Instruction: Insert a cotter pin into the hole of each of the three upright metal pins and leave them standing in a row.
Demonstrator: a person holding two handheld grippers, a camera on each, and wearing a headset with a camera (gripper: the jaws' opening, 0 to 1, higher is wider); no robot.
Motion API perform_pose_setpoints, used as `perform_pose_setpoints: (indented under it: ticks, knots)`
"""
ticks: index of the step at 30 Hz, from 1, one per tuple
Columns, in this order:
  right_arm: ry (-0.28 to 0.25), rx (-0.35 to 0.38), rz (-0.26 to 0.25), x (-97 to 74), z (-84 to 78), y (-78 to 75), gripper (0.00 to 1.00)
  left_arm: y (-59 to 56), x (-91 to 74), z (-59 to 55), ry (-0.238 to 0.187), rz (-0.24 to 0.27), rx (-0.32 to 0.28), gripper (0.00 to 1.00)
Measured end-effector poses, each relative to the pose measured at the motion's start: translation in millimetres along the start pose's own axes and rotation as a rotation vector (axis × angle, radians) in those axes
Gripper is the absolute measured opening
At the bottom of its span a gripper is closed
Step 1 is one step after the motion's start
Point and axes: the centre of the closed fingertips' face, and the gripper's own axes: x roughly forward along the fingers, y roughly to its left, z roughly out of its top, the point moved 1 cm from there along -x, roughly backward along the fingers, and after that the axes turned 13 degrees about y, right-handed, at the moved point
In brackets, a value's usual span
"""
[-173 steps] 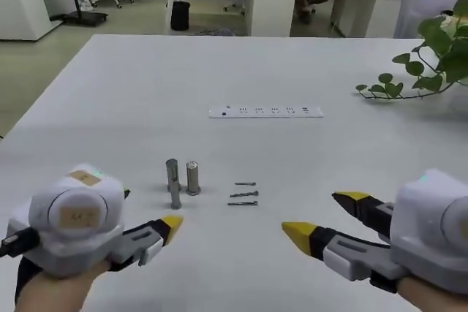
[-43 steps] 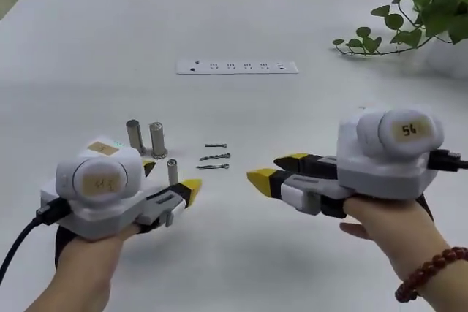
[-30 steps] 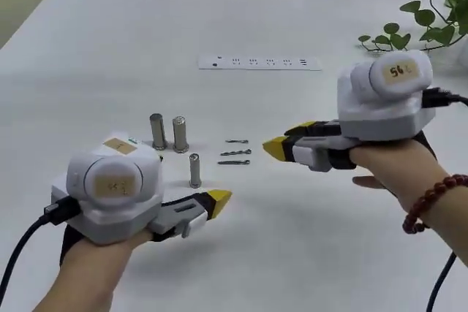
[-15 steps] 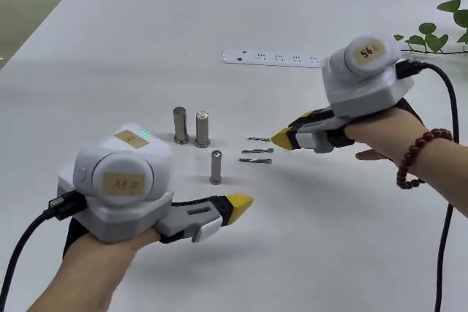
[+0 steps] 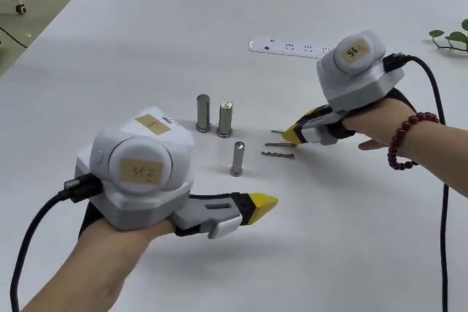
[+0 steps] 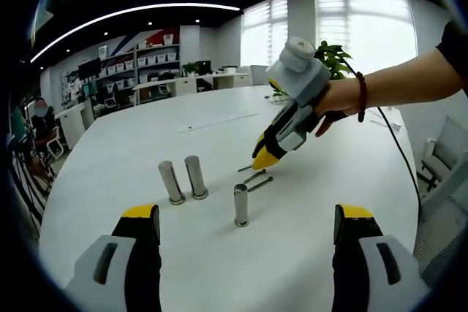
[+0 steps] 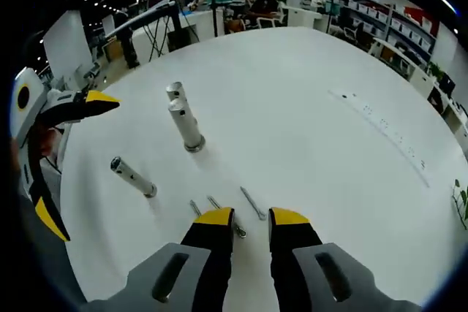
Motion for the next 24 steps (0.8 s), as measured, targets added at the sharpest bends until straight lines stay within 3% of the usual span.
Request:
perform_pose_setpoints:
  ticks: [10,15,21,24]
  knots:
    - [0.047,-0.03,0.006,4.7,0.6,-2.4,0.1,4.1,-1.0,1.0,-0.005,0.007,-0.008,0.96]
    - [0.083,-0.076,0.003,7.1,2.5,-10.2,0.06,6.2,-1.1,0.3,0.003,0.007,-0.005,0.95]
    - [0.123,-0.216,-0.023,9.0,5.5,-7.1,0.0,8.6,-1.9,-0.4,0.005,0.012,-0.011,0.93]
    - [0.144,-0.21,-0.03,8.0,4.7,-6.3,0.0,9.1,-2.3,-1.0,0.007,0.013,-0.013,0.91]
